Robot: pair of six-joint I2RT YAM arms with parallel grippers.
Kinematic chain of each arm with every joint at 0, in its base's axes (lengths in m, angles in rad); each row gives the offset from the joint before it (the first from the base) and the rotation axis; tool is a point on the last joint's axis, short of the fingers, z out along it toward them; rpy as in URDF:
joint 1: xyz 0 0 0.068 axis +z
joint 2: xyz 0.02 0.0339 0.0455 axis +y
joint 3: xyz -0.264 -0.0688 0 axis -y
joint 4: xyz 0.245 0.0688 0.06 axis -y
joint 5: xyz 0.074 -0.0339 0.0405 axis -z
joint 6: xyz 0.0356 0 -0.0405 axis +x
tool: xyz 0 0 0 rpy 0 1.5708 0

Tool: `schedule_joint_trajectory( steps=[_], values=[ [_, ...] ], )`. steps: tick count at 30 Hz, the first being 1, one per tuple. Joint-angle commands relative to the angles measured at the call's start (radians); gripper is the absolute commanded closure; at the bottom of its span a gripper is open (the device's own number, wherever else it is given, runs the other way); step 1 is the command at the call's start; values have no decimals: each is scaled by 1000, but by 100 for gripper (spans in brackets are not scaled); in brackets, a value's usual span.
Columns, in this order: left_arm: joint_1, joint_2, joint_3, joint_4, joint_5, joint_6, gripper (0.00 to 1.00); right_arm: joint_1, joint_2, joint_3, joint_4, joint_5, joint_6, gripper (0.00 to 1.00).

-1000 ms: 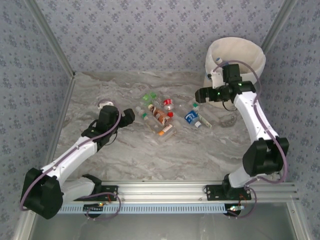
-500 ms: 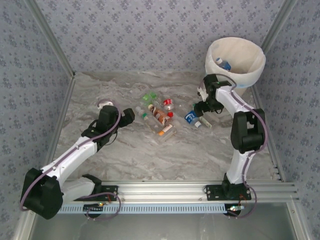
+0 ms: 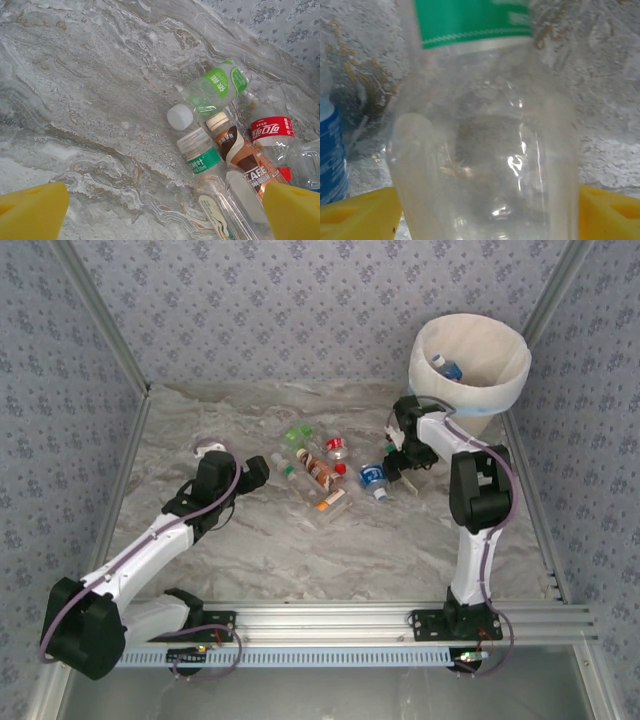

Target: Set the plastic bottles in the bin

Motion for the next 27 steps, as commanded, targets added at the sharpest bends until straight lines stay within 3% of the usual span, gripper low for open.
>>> schedule_joint_trajectory(
  steps=[1,15,19,27],
  values=[
    [4,-7,21,4,-7,-7,1,2,39,62,-9,1,-7,11],
    [4,-2,15,15,-9,-18,1,22,126,74,-30,48,-25,12],
    [5,2,14,20,-7,-18,0,24,115,55,-24,50,-23,25],
    [5,3,15,21,-5,-17,1,40,-41,-6,-1,-7,-63,41]
  ],
)
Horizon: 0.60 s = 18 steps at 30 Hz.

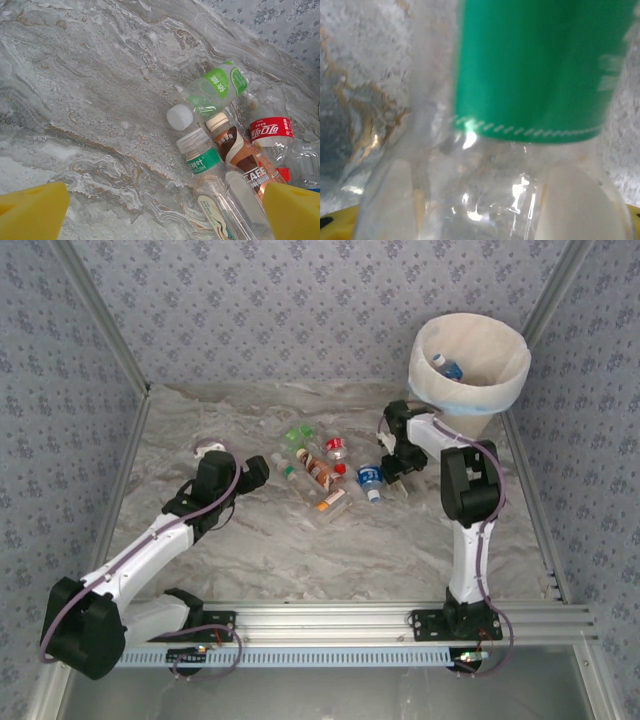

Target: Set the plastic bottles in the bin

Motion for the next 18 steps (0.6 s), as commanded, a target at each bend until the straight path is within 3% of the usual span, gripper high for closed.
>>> schedule_joint_trajectory(
  steps=[1,10,18],
  values=[
    [6,4,16,22,-6,-8,1,8,-112,-22,-14,-45,-45,43],
    [7,21,24,31,0,-4,1,2,-365,-83,69,-163,-110,51],
    [10,31,30,33,7,1,1,-18,-547,-12,195,-264,-141,50]
  ],
)
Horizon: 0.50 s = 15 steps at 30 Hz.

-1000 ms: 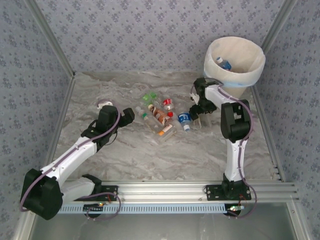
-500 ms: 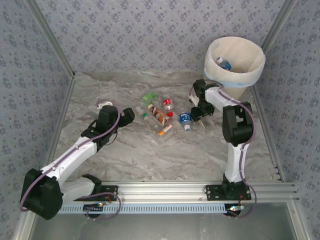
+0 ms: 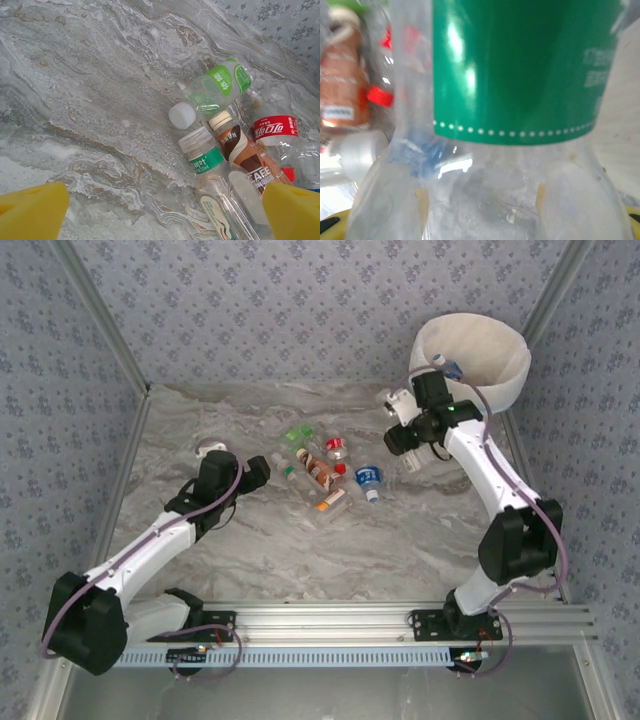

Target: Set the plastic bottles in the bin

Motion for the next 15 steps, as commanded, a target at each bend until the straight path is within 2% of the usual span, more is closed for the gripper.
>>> schedule_joint_trajectory(
  steps=[1,5,11,15],
  values=[
    [9,4,29,21,6,-1,1,-17,-67,57,103,-87,-40,51],
    [10,3,27,17,7,-2,1,-54,-79,127,212,-124,-46,50],
    [10,-21,12,2,-3,-12,1,-91,-31,250,385,-51,-52,49],
    [10,-38,3,-3,-12,-17,1,-106,53,338,525,119,-89,49]
  ],
)
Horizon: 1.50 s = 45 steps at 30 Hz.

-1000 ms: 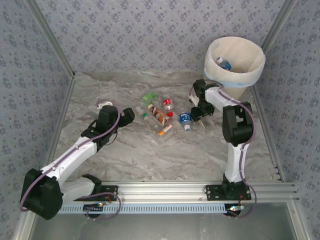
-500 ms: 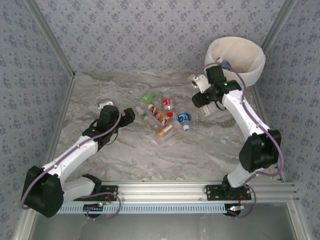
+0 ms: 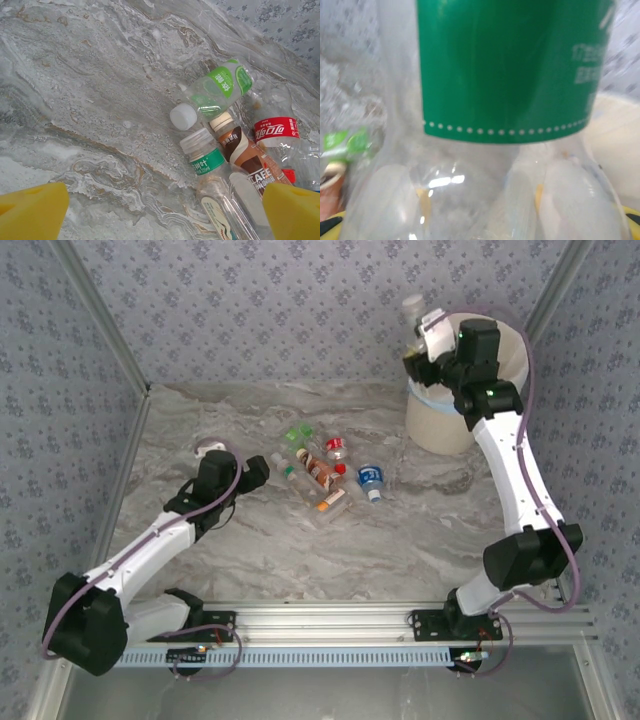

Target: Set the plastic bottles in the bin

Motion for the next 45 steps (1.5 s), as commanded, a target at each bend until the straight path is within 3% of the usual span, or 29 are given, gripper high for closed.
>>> schedule_joint_trajectory(
  steps=[1,8,16,19,23,25,45],
  values=[
    [5,-34,0,-6,-16,-17,0,-21,95,95,171,169,-33,49],
    [7,-68,-7,-28,-37,-23,1,-70,341,384,7,316,-99,47],
    [10,-89,-17,-44,-52,-28,1,-149,439,442,-46,404,-196,45],
    [10,-89,-20,-46,-54,-33,0,-171,476,463,-88,439,-220,35],
    [11,-84,-20,-40,-53,-39,1,-175,533,555,-234,436,-223,15],
    [11,-83,-19,-40,-51,-38,1,-169,530,562,-248,424,-217,12],
    [14,-61,-20,-33,-35,-46,1,-126,401,531,-278,255,76,0]
  ],
)
